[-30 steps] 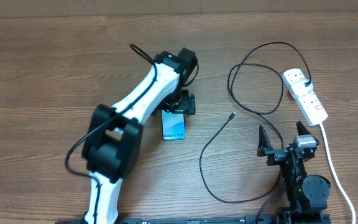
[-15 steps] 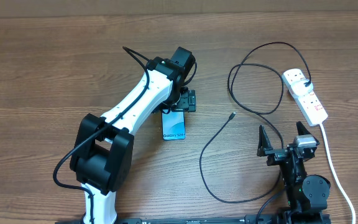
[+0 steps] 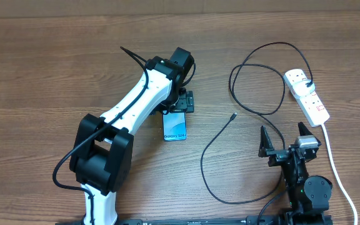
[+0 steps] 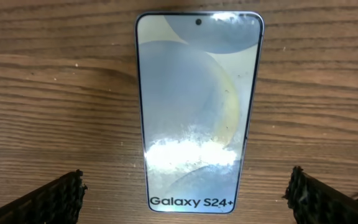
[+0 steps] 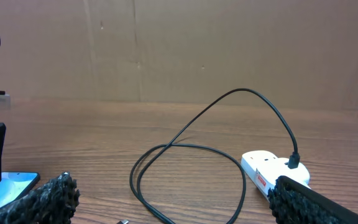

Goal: Plug charger to phone and switch on socket
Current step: 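Align the left gripper fingers around the phone's top end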

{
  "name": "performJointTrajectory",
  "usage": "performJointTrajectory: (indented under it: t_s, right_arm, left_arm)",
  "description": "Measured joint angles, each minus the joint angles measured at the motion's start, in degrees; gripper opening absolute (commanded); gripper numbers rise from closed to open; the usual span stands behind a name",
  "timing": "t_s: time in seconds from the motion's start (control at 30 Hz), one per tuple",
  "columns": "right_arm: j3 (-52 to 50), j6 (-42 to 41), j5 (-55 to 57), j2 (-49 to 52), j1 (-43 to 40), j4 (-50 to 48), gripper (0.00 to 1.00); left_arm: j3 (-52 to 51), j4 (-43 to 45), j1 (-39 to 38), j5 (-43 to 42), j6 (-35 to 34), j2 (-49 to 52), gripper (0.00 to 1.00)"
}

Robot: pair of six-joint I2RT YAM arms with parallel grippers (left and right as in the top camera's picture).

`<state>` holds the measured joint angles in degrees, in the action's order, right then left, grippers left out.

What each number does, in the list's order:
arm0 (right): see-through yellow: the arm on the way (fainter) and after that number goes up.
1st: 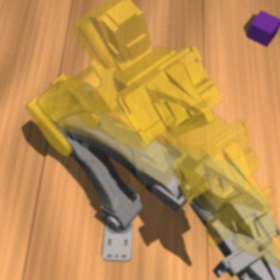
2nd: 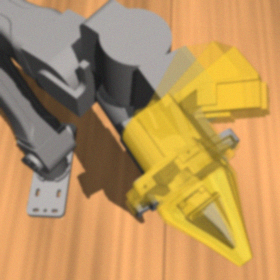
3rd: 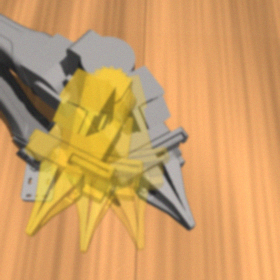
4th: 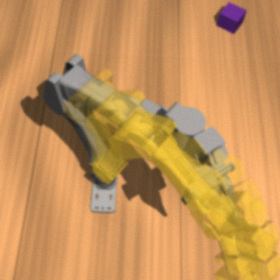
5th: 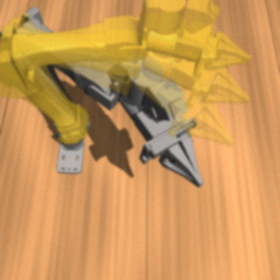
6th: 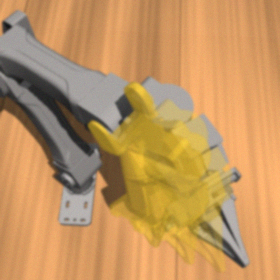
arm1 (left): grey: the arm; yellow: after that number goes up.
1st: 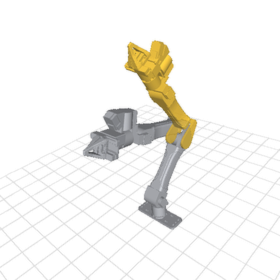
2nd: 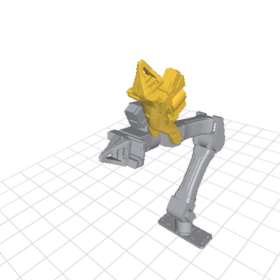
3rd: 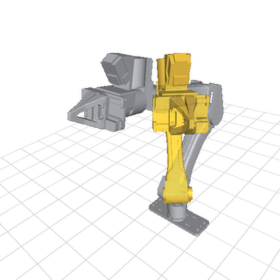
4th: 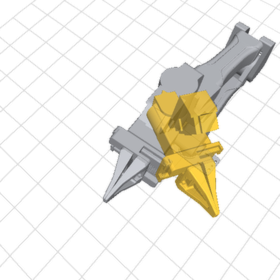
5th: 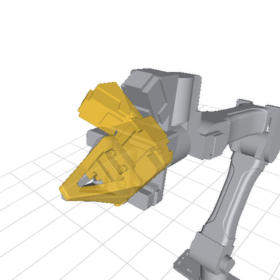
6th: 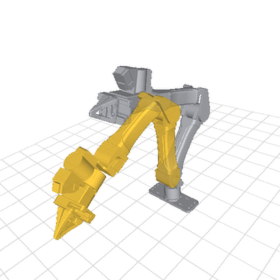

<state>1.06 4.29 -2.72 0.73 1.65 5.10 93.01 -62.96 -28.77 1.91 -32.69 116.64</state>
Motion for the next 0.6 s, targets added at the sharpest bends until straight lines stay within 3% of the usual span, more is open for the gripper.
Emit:
performJointTrajectory:
  t_s: [0.6]
  right_arm:
    - [0.0, 0.0, 0.0, 0.0, 0.0, 0.0, 1.00]
  left_arm:
    - [0.2, 3.7, 0.0, 0.2, 0.1, 3.4, 1.00]
